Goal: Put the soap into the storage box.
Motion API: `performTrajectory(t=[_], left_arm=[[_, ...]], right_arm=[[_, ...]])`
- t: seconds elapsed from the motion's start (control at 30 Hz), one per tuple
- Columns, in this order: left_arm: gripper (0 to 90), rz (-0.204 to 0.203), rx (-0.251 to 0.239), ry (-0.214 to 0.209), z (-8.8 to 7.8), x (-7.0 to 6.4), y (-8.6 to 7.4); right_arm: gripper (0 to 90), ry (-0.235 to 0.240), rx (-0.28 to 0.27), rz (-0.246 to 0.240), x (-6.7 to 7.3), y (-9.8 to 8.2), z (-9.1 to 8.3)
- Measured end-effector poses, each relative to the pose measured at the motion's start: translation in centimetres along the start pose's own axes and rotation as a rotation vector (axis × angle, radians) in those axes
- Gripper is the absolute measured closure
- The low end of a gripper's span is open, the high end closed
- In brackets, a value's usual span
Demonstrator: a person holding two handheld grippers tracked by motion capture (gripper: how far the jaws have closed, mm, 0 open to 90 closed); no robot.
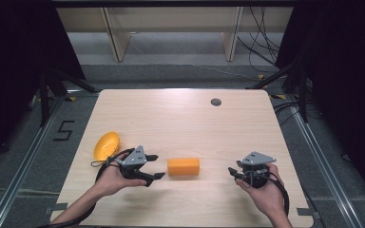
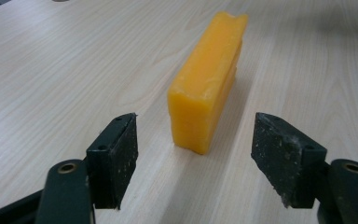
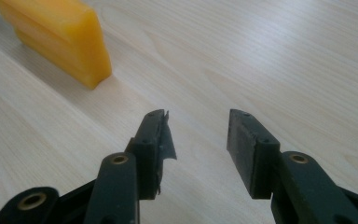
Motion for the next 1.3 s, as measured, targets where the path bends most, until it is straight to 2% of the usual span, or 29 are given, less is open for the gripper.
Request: performTrajectory(t=[0.07, 0.1, 0.2, 0.3, 0.33, 0.4, 0.5, 0.57, 0.67, 0.7, 0.77, 0.93, 0.97, 1.0, 1.03, 1.07, 1.13, 1.17, 1.2, 1.3], left_arm=[[30.5, -0.008, 0.001, -0.016, 0.4, 0.0, 0.1], [30.4, 0.004, 0.0, -0.014, 0.6, 0.1, 0.2], [30.5, 0.0, 0.01, -0.014, 0.9, 0.2, 0.2], [30.4, 0.011, 0.024, -0.028, 2.1, 0.4, 0.4], [30.3, 0.008, 0.041, -0.031, 2.3, 0.4, 0.3], [30.3, 0.013, 0.042, -0.041, 2.9, 0.5, 0.4], [30.3, 0.013, 0.042, -0.028, 3.5, 0.6, 0.5], [30.4, 0.023, 0.045, -0.042, 4.1, 0.6, 0.8], [31.3, 0.016, 0.049, -0.048, 4.4, 0.6, 0.8], [31.8, 0.01, 0.036, -0.042, 4.7, 0.8, 1.0], [32.1, 0.02, 0.048, -0.042, 4.9, 0.9, 0.9], [33.2, 0.013, 0.061, -0.056, 5.6, 1.1, 0.6], [33.7, 0.045, 0.076, -0.048, 5.6, 1.3, 0.6], [34.6, 0.045, 0.076, -0.048, 5.6, 1.3, 0.6], [35.1, 0.021, 0.063, -0.056, 5.8, 1.1, 0.6], [35.5, 0.036, 0.072, -0.053, 6.0, 1.1, 0.5], [36.9, 0.037, 0.07, -0.054, 6.2, 1.1, 0.5], [38.0, 0.042, 0.088, -0.061, 6.2, 1.2, 0.4], [39.4, 0.041, 0.079, -0.055, 6.3, 1.2, 0.4], [42.9, 0.046, 0.094, -0.067, 6.6, 1.2, 0.2]], right_arm=[[57.1, -0.004, -0.009, -0.013, -0.2, 0.0, 0.1], [57.1, -0.005, -0.009, -0.014, -0.2, 0.0, 0.1], [57.0, -0.006, -0.009, -0.014, -0.2, 0.0, 0.1], [56.9, -0.004, -0.007, -0.014, -0.1, 0.0, 0.1], [56.9, 0.002, 0.006, 0.004, 0.1, 0.0, 0.0], [56.8, -0.001, -0.004, -0.015, -0.1, 0.0, 0.1], [56.8, 0.003, 0.005, -0.001, 0.0, -0.1, 0.0], [56.8, -0.001, -0.007, -0.013, -0.2, 0.0, 0.1], [56.7, 0.0, -0.012, -0.017, -0.2, 0.0, 0.1], [56.7, -0.001, -0.012, -0.017, -0.2, 0.0, 0.1], [56.6, 0.0, -0.014, -0.021, -0.2, 0.0, 0.1], [56.3, 0.006, 0.005, -0.014, 0.0, -0.2, 0.1], [56.2, 0.003, -0.003, -0.025, -0.1, -0.1, 0.2], [56.2, 0.003, -0.003, -0.025, -0.1, -0.1, 0.2], [56.2, 0.003, 0.003, -0.018, -0.1, -0.2, 0.1], [56.2, 0.008, 0.015, -0.003, 0.0, -0.2, 0.0], [56.0, 0.006, 0.007, -0.018, -0.1, -0.3, 0.2], [56.0, 0.006, 0.008, -0.023, -0.2, -0.3, 0.2], [56.0, 0.006, 0.009, -0.023, -0.2, -0.3, 0.2], [55.9, 0.008, 0.014, -0.017, -0.1, -0.3, 0.1]])
Point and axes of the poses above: each handheld gripper's, and its own axes: z roughly forward along the jaws, y roughly out of its top, x roughly to its left, the point moved 10 cm from there along z, roughly forward along the jaws, and after that the axes turned 15 degrees about -y, right-handed, at the moved point
